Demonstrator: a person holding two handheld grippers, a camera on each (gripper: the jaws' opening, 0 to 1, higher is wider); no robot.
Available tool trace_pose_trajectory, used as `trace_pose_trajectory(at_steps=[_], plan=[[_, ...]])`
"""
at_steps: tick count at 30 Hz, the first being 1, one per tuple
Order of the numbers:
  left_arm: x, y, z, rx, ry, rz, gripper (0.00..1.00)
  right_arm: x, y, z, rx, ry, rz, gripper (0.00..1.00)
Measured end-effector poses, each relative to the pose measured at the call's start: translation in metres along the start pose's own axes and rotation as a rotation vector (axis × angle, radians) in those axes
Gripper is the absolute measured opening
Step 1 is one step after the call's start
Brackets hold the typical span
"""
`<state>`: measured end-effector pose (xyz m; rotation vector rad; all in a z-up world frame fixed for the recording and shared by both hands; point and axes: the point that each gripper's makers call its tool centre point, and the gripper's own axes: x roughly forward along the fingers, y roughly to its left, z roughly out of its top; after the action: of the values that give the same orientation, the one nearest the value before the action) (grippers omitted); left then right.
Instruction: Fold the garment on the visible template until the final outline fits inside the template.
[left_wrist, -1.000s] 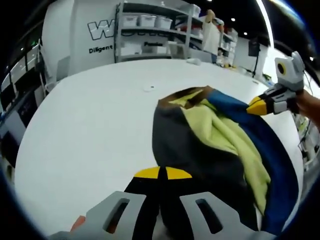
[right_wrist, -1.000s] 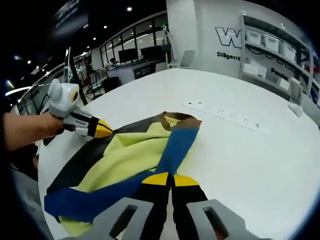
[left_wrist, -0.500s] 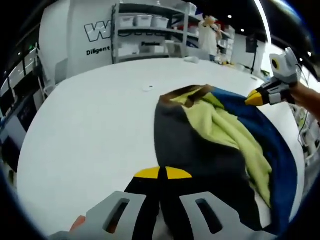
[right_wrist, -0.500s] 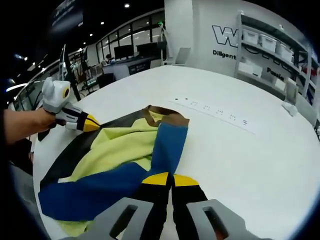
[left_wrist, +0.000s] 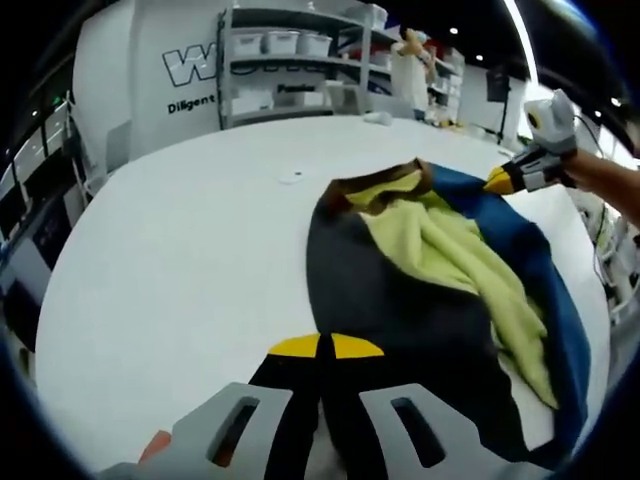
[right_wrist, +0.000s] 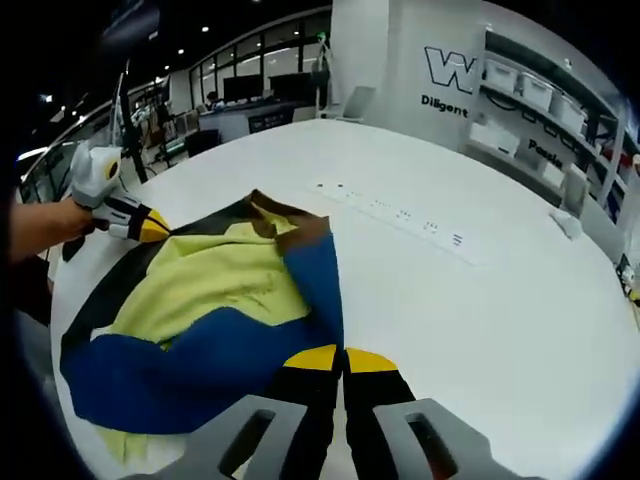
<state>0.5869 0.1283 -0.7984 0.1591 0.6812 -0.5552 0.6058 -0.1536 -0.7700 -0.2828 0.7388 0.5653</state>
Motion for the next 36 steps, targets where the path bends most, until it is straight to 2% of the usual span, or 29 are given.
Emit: trace_pose_trajectory(at_steps=[7, 16, 27, 33, 36], plan=[[0.000, 0.000, 0.000, 0.008, 0.000, -0.005, 0.00, 0.007, -0.015, 0.002, -0.053, 0.019, -0.016, 0.00], [0.001, 0.000, 0.000, 0.015, -0.002, -0.013, 0.00, 0.020, -0.027, 0.000, -0.150, 0.035, -0.075, 0.00], [0.001, 0.001, 0.001, 0.025, -0.002, -0.020, 0.00, 0.035, -0.028, -0.017, -0.182, 0.076, -0.086, 0.00], [0.001, 0.000, 0.001, 0.024, -0.004, -0.018, 0.00, 0.034, -0.029, -0.016, -0.177, 0.074, -0.098, 0.00], [0.001, 0.000, 0.001, 0.020, -0.008, -0.014, 0.00, 0.032, -0.032, -0.015, -0.145, 0.063, -0.105, 0.06]])
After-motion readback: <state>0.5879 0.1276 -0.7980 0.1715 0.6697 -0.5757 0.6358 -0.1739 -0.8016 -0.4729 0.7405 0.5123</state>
